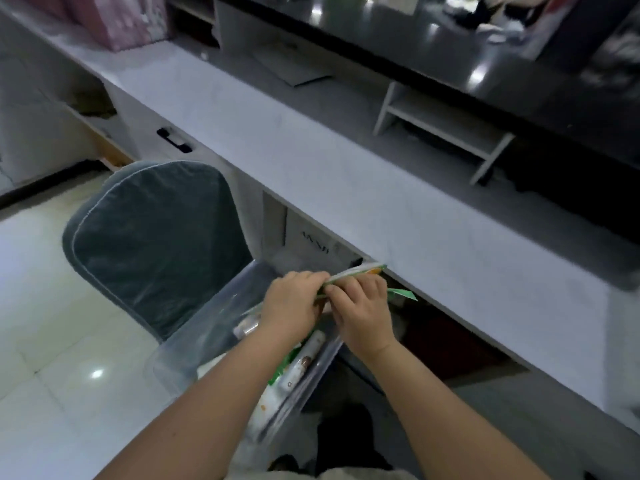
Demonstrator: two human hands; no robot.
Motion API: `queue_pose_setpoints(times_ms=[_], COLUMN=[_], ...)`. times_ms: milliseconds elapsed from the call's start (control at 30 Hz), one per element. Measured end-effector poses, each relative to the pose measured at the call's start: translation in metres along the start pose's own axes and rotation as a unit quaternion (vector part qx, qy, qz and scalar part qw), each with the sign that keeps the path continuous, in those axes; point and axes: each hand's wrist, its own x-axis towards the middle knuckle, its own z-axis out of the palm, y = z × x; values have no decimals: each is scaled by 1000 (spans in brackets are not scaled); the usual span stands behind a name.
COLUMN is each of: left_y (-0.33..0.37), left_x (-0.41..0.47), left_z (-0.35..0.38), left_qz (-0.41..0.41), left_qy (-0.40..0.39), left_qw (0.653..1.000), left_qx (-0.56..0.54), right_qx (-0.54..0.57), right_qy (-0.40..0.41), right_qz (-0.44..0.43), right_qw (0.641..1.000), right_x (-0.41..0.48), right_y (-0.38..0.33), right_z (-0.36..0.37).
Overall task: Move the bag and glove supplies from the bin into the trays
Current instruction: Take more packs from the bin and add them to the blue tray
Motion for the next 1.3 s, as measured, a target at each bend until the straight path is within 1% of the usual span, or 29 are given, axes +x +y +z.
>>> queue_pose_setpoints(times_ms=[133,233,333,467,567,667,833,933,1067,1233,1300], left_y=[62,114,178,283,368,452,588,655,715,758,775], left_x=[19,39,54,62,58,49,28,24,34,67,81], left_z=[6,10,17,36,57,81,130,155,182,215,228], left_qz=[113,189,253,324,360,376,381,379,375,369,369], left_qy=[-9,-6,3,15,19,18,36,16,7,17,2], left_qw=[993,980,962,941,931,926,923,925,926,928,929], left_qx=[14,65,105,95,59,31,40,0,-26,-37,-33], right_qx=[-80,-139,-175,-233,-255,-277,-299,-302,-261,-224,-216], right_qy=[65,78,82,109,125,103,76,46,14,-36,-40], right_qz=[61,113,141,199,252,302,359,383,423,469,483], right_qw=[993,981,971,946,925,907,881,872,868,854,847], right_x=[-27,-52,-85,-139,-191,-250,-338,-376,-411,-442,-448], right_y=[38,76,111,153,184,213,261,292,334,387,407], right_z=[-64,-118,-173,-248,-311,-376,-469,-508,-535,-539,-538])
